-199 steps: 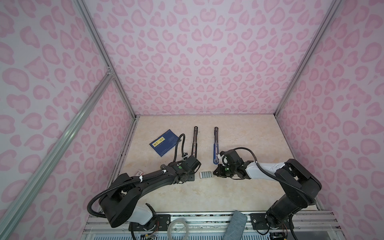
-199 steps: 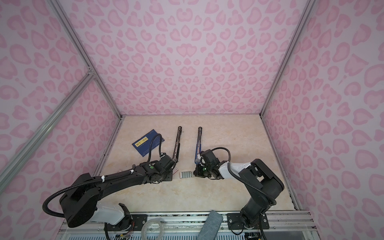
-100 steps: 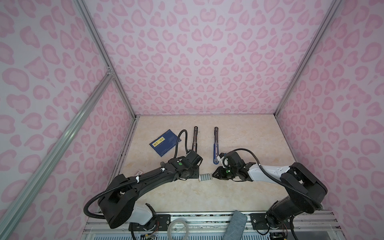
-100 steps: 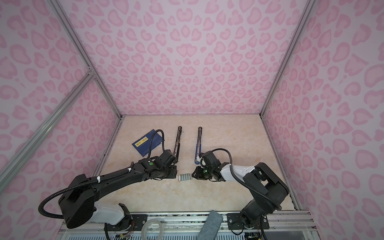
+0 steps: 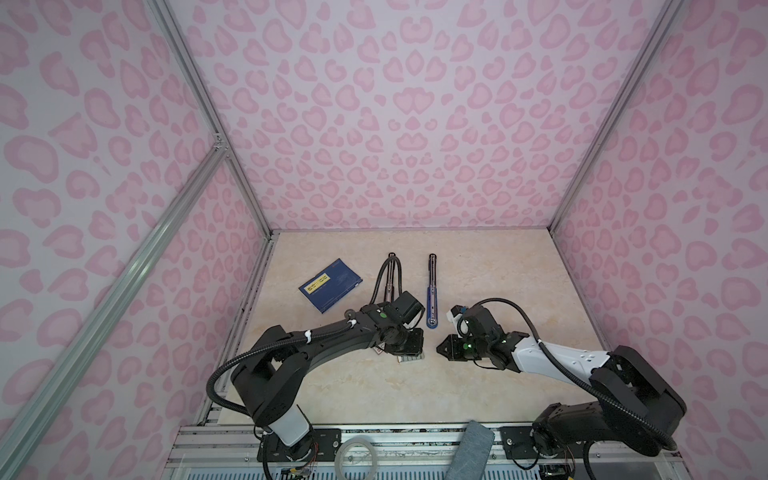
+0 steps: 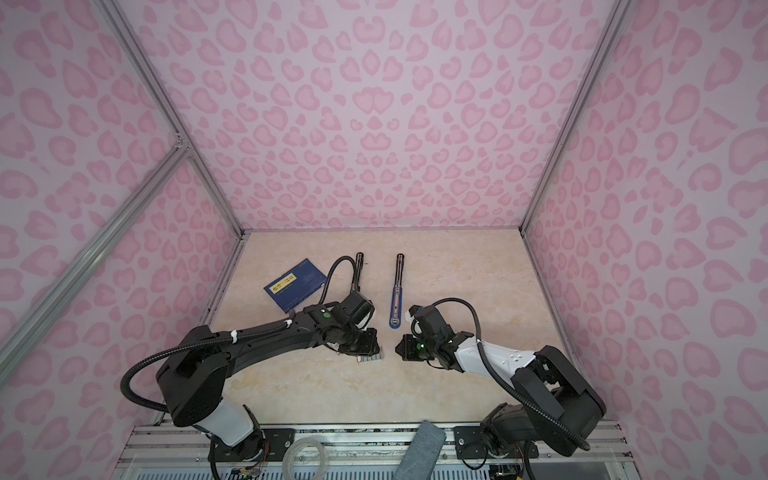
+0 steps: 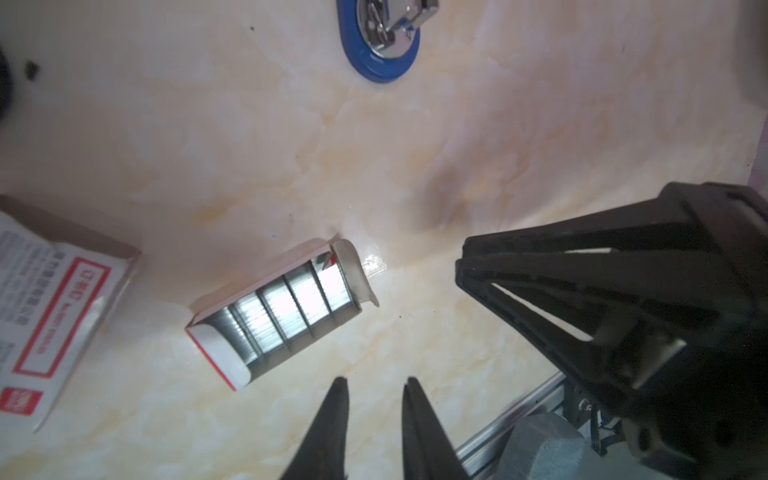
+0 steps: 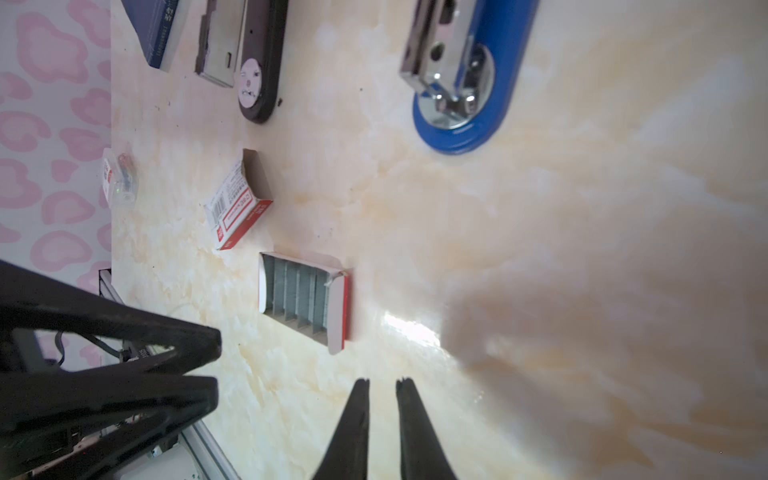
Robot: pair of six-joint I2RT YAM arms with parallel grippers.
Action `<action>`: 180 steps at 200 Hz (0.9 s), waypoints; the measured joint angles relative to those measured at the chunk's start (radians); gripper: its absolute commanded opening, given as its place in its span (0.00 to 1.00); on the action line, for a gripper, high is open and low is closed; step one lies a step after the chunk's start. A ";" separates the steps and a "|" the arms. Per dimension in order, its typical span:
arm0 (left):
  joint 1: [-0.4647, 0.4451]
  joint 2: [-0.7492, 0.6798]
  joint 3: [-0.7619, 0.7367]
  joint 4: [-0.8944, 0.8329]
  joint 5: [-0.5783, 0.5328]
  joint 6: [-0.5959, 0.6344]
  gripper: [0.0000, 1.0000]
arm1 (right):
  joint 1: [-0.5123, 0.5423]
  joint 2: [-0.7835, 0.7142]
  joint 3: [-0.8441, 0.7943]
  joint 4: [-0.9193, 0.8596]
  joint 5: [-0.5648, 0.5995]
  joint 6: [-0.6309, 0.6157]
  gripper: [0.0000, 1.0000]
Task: Load the staples into the stapler
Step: 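Move the left gripper down over the staple tray while the right gripper withdraws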
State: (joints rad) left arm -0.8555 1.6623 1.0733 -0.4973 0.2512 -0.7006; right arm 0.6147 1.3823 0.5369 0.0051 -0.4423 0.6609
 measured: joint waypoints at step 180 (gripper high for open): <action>-0.004 0.256 0.217 -0.185 -0.045 -0.002 0.22 | -0.114 -0.147 -0.120 0.005 0.001 0.001 0.15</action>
State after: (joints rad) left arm -0.8597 1.9186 1.2903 -0.6823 0.2066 -0.7025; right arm 0.5007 1.2350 0.4168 0.0101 -0.4416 0.6617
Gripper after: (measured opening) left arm 0.219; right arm 0.149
